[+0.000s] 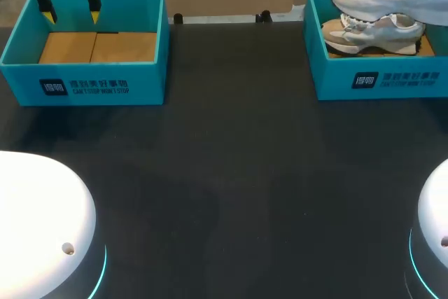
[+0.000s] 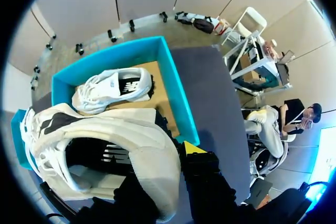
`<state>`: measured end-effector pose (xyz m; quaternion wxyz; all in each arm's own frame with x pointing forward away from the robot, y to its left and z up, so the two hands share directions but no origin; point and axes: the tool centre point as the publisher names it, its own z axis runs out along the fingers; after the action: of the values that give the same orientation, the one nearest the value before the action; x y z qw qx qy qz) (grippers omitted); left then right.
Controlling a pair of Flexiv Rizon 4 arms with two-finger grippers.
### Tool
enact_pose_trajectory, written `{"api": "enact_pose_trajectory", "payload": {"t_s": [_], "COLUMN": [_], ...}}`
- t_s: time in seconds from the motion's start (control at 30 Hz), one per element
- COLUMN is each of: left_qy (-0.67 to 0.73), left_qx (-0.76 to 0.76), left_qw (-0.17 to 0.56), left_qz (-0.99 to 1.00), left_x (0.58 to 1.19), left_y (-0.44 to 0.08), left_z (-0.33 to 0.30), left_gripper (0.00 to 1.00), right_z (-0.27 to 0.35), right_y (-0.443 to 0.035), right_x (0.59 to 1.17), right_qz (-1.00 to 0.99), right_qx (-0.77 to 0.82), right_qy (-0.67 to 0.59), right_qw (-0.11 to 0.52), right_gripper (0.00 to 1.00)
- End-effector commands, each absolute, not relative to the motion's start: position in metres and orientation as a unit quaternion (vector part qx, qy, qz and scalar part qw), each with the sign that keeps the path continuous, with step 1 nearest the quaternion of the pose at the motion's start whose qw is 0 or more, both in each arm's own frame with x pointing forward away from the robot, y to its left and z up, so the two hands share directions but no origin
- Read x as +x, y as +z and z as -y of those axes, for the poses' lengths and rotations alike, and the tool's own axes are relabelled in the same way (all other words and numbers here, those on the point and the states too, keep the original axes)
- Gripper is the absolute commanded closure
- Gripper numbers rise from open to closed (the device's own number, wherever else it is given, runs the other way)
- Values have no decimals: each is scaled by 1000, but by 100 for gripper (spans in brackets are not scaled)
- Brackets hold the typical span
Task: Take the shoe out of the shoebox, open the shoe tongue, remove and reinsert the insole, then place the shoe into the shoebox
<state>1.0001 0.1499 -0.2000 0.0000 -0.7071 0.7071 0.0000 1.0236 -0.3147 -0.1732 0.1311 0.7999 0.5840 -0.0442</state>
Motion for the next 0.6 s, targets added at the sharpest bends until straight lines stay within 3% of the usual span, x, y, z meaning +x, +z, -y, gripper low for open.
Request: {"api": "enact_pose_trajectory", "payload": {"t_s": [0.03,0.3,0.6], "left_qy": [0,0,0], "left_qx": [-707,-707,-707], "left_qw": [0,0,0], "left_qz": [-707,-707,-707], "left_x": [1000,1000,1000], "left_y": [-200,-200,-200], "left_z": [-150,-150,-150], "left_gripper": [0,0,0], "right_z": [315,315,253], "right_y": [-171,-171,-167], "right_x": [1025,1025,967], "right_qz": [-584,-584,-581], "right_qx": [800,800,797], "right_qy": [-45,-45,-49], "right_qw": [130,130,156], "right_gripper": [100,100,100]}}
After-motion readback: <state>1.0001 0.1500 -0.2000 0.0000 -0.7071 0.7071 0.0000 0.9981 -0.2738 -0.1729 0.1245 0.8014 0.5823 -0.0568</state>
